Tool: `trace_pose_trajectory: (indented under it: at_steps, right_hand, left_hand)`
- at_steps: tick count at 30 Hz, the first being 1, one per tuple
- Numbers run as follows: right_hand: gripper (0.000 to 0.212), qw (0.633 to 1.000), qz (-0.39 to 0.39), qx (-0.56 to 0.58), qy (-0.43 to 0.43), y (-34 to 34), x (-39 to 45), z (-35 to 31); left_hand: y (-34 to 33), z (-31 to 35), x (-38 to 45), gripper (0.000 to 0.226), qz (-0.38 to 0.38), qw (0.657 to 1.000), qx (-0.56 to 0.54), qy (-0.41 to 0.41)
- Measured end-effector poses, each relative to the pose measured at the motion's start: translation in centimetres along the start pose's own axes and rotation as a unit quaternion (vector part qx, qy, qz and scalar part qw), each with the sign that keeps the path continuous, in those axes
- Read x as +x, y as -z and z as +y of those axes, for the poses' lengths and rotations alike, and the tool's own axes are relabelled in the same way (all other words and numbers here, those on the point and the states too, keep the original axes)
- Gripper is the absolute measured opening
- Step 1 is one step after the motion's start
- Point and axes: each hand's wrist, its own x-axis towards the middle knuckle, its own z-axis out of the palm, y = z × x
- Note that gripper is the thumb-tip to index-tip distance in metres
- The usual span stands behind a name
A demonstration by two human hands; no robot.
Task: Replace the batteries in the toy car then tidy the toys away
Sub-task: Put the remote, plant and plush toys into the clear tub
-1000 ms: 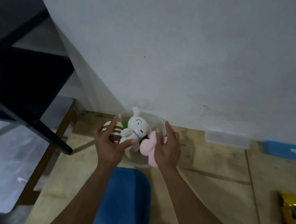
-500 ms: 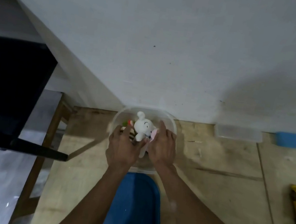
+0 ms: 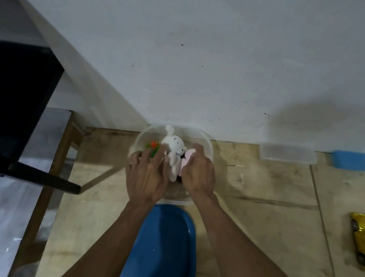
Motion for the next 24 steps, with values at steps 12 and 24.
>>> trace_pose_trajectory:
  at_steps: [12, 24]
  right_hand:
    - [0.041, 0.984, 0.05, 0.171, -0.026, 1.0, -1.0, 0.5]
    - [0.04, 0.971, 0.103, 0.211, 0.03, 0.0, -12.2, 7.7]
  left_hand:
    - [-0.6, -0.6, 1.4, 0.042, 0.017, 0.994, -0.094, -0.045]
    - [2.7, -2.0, -12.9, 0.053, 0.041, 0.972, -0.177, 0.151]
